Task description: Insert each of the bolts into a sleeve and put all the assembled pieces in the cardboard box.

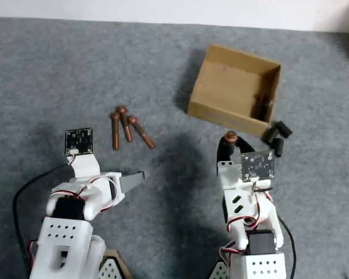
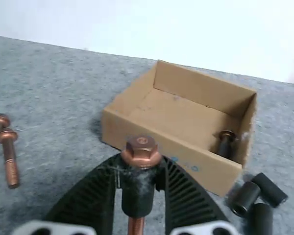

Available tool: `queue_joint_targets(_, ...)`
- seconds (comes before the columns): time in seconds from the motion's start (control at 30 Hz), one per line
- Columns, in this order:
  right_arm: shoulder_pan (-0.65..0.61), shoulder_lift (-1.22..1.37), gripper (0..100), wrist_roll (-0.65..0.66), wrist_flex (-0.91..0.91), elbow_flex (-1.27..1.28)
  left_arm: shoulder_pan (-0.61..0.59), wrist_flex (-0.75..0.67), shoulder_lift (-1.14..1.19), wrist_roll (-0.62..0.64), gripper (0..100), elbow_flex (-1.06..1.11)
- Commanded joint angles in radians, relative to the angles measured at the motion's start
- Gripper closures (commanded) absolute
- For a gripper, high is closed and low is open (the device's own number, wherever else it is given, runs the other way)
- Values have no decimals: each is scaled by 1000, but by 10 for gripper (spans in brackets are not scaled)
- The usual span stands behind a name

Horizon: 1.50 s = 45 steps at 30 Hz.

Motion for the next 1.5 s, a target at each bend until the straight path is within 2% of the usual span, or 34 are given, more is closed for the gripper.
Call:
queue_joint_targets(0.0,18,-5,994,-8,-30,5,-10,-26,-8,-8,607,-4)
queue_joint_targets(0.17,18,54,994,-11,-27,-31,-10,-23,-7,-8,607,-1)
queue_joint_targets(0.27,33,223,994,-17,-27,-140,-7,-29,-8,-9,607,15)
queue_joint_targets(0.37,68,430,994,-81,-27,-308,-8,-29,-8,-9,607,16)
queue_joint_targets(0.77,91,1153,994,-89,-30,-926,-10,-29,-1,-9,607,22)
queue_joint_targets(0.97,165,1425,994,-91,-31,-1153,-10,-126,-8,-9,607,73)
queue_joint_targets(1.13,220,1612,994,-91,-31,-1319,-10,-129,-8,-9,607,74)
queue_joint_targets(1.17,234,1721,994,-91,-31,-1422,-10,-129,-8,-9,607,76)
queue_joint_targets(1.47,234,1985,994,-91,-33,-1607,-10,-129,-8,-9,607,77)
